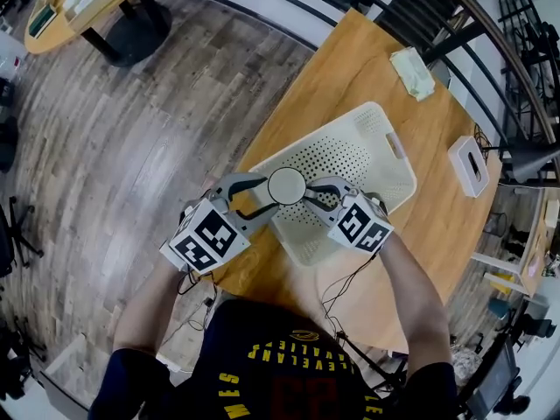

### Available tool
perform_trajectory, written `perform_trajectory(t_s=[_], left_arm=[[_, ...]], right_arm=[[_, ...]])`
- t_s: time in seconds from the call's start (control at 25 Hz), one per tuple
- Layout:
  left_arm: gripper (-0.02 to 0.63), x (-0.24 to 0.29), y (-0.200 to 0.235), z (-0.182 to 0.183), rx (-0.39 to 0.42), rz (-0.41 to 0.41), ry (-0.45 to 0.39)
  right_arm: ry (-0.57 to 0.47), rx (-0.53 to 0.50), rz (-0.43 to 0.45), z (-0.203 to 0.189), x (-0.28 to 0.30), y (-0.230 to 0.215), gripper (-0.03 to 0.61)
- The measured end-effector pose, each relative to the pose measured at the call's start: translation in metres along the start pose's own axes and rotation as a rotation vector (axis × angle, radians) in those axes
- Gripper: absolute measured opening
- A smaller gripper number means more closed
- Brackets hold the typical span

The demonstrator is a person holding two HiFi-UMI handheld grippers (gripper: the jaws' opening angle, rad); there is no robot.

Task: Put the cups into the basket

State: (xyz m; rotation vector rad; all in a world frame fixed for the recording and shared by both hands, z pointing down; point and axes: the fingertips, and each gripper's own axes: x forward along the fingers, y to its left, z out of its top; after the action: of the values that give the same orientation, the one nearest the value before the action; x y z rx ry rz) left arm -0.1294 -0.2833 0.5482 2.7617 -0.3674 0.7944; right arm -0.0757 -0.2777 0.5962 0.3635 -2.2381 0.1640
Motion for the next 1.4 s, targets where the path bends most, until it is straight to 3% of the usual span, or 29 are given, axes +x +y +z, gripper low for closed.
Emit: perform_trajectory(t_s=[0.16,0.6,0.72,0.8,0.84,0.96,1.2,1.4], left_arm=[[0.202,0.000,-0.001,-0.001,-0.014,-0.007,-0.004],[0.202,-0.001,-0.006,-0.004,-0.032,-0.016,-0.006],[0.202,-0.001,-0.007,-0.004,-0.031,-0.019,-0.005],[0.202,-0.001,-0.007,-0.005,-0.034,-0.015,-0.005],[0.202,0.000,-0.007,-0.004,-0.035,-0.013,-0.005],[0.202,0.001,-0.009,-0.003,-0.029,-0.014,-0.002],[0.202,0.002,-0.012,-0.008,-0.017,0.017,0.045],[0.202,-0.007,-0.014,0.012,-0.025,0.109,-0.032]], right_arm=[[0.055,-0.039,0.024,-0.009,0.015,0.002,0.066],[0.087,-0.037,0.054,-0.020,0.042,-0.007,0.066],[0.150,-0.093,0.040,-0.028,0.046,-0.006,0.072],[0.177,-0.105,0.038,-0.033,0.049,-0.005,0.087],[0.178,-0.097,0.041,-0.034,0.049,-0.005,0.138],[0.162,-0.087,0.021,-0.028,0.041,-0.009,0.178],[0.132,-0.141,-0.109,-0.006,0.000,-0.026,0.179],[-0.066,0.059,-0.188,0.011,-0.042,-0.026,0.178]])
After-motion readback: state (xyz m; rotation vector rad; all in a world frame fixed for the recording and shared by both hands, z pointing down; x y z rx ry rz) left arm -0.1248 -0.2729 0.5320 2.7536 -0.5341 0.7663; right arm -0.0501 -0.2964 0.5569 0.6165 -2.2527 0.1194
